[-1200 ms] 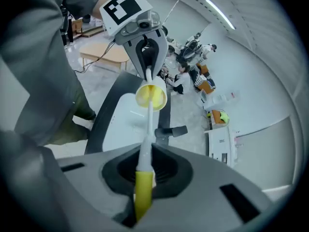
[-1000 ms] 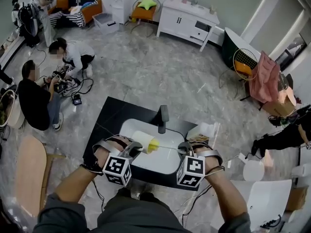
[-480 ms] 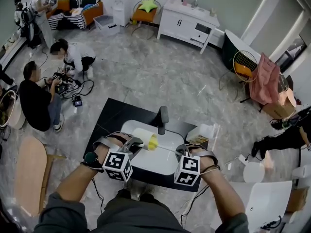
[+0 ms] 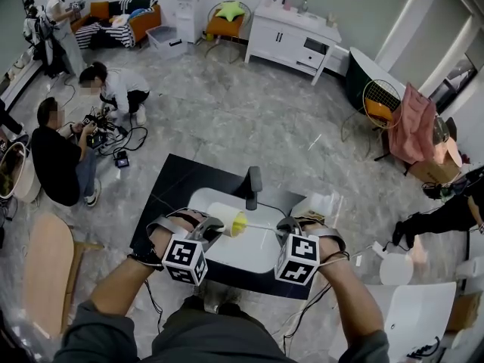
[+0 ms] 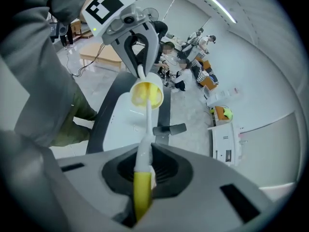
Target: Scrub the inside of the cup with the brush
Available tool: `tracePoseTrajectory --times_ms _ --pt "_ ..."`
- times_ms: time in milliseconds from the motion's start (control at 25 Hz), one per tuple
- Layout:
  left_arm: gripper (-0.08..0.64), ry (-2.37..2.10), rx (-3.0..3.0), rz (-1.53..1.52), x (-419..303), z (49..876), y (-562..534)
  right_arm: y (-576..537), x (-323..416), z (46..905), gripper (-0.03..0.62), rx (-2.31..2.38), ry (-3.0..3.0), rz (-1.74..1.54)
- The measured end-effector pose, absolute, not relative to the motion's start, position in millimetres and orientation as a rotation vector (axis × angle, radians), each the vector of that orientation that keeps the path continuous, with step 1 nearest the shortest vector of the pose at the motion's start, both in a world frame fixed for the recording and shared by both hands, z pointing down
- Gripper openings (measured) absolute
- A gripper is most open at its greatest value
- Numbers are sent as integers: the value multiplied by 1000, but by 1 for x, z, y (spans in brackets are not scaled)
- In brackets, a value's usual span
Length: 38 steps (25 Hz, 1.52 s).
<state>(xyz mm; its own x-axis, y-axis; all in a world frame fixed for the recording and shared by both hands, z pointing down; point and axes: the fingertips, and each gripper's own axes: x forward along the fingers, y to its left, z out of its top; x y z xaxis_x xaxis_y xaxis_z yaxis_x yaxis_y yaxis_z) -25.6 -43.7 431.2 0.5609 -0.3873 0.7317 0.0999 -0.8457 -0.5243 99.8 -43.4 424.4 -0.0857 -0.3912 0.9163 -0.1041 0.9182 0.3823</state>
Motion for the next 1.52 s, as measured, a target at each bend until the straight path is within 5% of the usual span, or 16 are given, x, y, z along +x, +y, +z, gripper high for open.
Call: tracePoseTrajectory --times_ms 1520 --pt "38 289 -2344 -1253 -38 442 -65 -34 81 465 17 299 -1764 -44"
